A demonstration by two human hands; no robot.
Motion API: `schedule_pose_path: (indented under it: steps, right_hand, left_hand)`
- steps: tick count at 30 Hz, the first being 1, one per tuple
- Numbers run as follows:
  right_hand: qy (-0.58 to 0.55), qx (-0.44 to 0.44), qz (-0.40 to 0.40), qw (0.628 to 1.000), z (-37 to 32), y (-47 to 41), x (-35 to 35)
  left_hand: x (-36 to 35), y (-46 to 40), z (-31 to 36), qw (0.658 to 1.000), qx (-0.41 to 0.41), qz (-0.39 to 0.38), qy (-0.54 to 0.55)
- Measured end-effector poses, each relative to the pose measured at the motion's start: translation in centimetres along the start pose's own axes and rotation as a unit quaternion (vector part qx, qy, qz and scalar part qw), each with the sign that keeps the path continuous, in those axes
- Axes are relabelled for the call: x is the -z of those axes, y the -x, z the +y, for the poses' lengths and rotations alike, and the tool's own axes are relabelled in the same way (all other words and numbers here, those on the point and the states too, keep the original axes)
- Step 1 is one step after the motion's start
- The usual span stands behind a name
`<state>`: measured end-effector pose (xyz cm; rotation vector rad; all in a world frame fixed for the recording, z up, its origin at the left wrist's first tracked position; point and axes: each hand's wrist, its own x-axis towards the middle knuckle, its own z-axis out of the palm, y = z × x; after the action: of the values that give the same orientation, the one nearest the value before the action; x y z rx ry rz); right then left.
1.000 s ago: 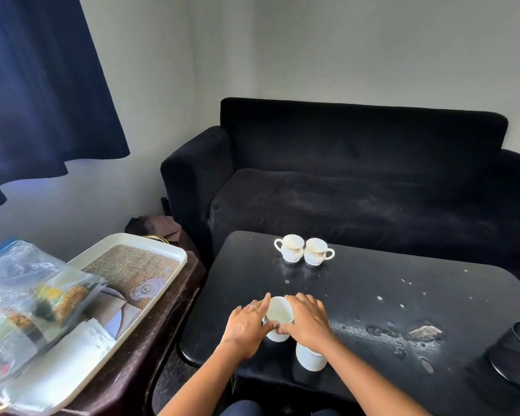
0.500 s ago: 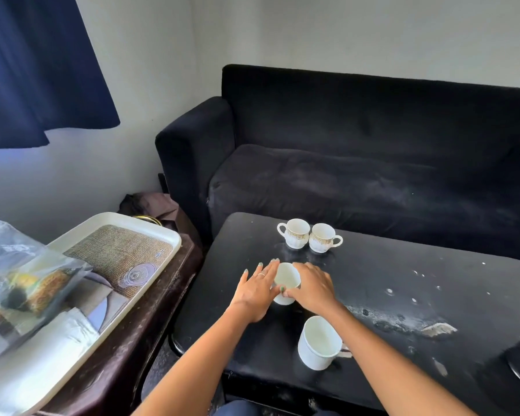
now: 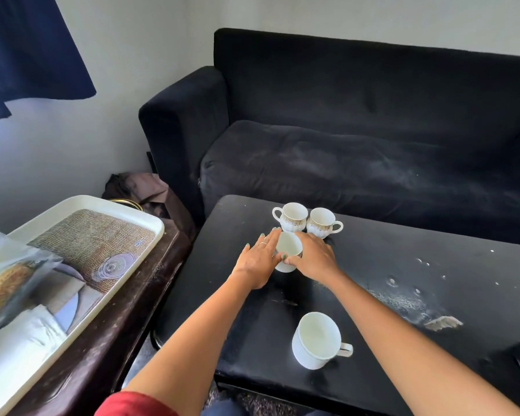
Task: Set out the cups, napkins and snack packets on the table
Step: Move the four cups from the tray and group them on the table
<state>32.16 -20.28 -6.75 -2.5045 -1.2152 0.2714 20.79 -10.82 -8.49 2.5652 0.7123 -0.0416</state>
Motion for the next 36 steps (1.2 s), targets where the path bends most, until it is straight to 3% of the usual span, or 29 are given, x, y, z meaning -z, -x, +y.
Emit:
schedule_pose_path:
  steps: [6,9,14,21,25,31,36]
  right_hand:
    - [-0.001,-0.011,0.004,1.0,0.4,-0.7,-0.1]
    - [-0.015,-0.013,-0.008,1.0,0.6,-0.2,0.0]
    - [-0.115,-0.037,0.021,0.993,1.7,3.2,0.5]
    - [-0.198,-0.031,-0.051,0.978,3.8,10.8,1.4]
    - [-0.214,-0.035,-0.104,0.971,3.9,14.6,1.2]
    - [-0.183,-0.04,-0.075,0.979,3.8,17.6,0.6]
    - [-0.21,-0.049,-0.047,0.975,3.6,18.4,0.0]
  left_hand:
    - [0.1,-1.0,0.1,1.0,0.001,-0.006,-0.022]
    - [-0.1,-0.7,0.2,0.997,0.013,0.043,-0.07]
    - [-1.8,2.1,0.5,0.992,0.047,0.114,0.023]
    - [-5.0,9.1,1.4,0.99,0.02,0.085,0.108]
    - [-5.8,12.2,3.0,0.995,-0.003,0.062,0.083]
    - [-6.4,15.1,5.3,0.995,-0.003,0.055,0.081]
    - [-7.5,15.9,6.7,0.984,0.011,0.034,0.174]
